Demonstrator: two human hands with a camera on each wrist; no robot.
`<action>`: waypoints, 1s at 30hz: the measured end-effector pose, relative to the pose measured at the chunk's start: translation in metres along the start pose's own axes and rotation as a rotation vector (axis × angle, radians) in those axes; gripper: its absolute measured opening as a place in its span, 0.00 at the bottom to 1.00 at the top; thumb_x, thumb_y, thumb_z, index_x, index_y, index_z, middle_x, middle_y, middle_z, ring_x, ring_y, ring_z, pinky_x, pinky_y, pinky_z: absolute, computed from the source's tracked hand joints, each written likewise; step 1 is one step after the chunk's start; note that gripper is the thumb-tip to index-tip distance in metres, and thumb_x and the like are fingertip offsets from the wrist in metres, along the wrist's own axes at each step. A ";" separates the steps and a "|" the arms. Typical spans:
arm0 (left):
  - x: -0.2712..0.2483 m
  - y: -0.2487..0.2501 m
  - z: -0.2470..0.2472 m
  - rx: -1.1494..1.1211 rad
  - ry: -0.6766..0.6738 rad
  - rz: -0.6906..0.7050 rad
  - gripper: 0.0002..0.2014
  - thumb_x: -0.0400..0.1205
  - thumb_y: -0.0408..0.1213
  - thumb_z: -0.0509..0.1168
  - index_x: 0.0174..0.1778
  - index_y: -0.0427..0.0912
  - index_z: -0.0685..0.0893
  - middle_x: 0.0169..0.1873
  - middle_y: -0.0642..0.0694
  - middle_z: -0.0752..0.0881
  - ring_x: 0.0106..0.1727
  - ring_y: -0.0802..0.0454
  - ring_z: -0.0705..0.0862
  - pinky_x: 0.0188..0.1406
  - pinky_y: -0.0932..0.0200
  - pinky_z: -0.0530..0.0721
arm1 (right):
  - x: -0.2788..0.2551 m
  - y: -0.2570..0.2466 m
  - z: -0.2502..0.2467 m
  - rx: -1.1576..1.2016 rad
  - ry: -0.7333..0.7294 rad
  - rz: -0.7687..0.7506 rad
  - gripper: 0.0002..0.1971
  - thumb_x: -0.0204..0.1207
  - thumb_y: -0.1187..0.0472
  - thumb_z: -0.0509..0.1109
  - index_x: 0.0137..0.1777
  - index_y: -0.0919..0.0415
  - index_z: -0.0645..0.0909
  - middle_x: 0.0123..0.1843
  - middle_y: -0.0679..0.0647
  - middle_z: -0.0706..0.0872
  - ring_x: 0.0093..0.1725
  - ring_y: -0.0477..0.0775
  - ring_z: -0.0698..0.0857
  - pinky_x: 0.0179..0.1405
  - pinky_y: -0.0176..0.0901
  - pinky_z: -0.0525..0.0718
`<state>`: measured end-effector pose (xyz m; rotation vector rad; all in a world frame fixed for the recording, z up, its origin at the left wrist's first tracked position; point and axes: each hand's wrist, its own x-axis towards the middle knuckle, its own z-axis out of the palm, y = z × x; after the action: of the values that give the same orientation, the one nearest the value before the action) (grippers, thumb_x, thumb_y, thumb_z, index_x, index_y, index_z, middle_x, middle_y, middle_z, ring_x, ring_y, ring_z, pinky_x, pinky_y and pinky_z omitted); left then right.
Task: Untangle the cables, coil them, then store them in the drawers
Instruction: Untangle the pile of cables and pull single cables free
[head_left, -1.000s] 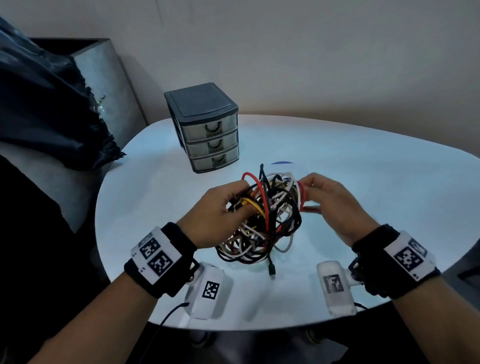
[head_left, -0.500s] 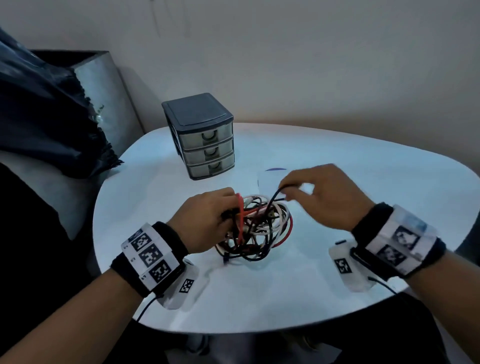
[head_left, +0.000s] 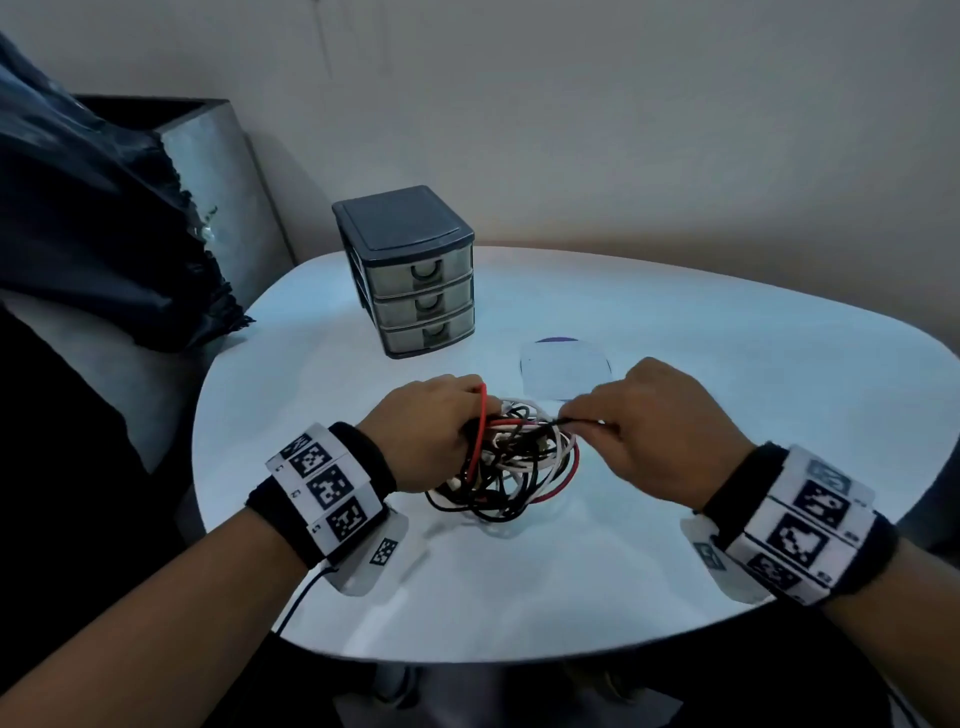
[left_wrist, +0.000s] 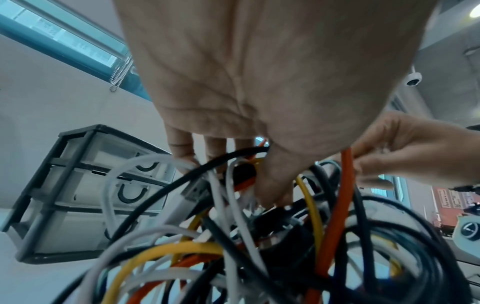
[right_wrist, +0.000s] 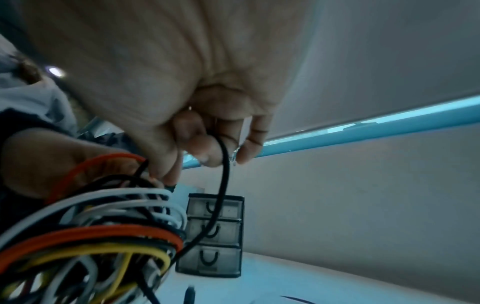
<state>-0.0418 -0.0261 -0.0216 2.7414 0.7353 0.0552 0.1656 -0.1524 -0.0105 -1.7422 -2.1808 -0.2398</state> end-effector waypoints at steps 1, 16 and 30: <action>-0.001 0.000 0.000 0.009 -0.003 -0.005 0.15 0.79 0.38 0.56 0.56 0.51 0.84 0.50 0.51 0.81 0.51 0.46 0.79 0.49 0.45 0.81 | 0.001 0.001 -0.004 0.144 0.049 0.090 0.11 0.82 0.52 0.67 0.42 0.50 0.89 0.29 0.46 0.87 0.27 0.55 0.82 0.32 0.43 0.79; 0.012 0.013 0.015 0.174 -0.068 -0.078 0.22 0.83 0.35 0.56 0.73 0.55 0.76 0.60 0.50 0.79 0.58 0.47 0.73 0.46 0.56 0.65 | -0.002 -0.003 0.003 -0.018 -0.139 0.095 0.19 0.76 0.36 0.66 0.61 0.42 0.85 0.41 0.44 0.86 0.38 0.50 0.86 0.43 0.46 0.78; 0.010 -0.006 0.024 0.075 0.011 -0.092 0.25 0.81 0.32 0.58 0.72 0.57 0.79 0.59 0.51 0.82 0.57 0.47 0.74 0.49 0.55 0.69 | -0.013 0.057 -0.024 0.597 0.472 0.757 0.07 0.83 0.63 0.67 0.43 0.63 0.83 0.24 0.48 0.83 0.23 0.46 0.77 0.30 0.38 0.79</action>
<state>-0.0338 -0.0228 -0.0467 2.7756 0.8822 0.0233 0.2270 -0.1586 0.0029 -1.7635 -1.0159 0.1647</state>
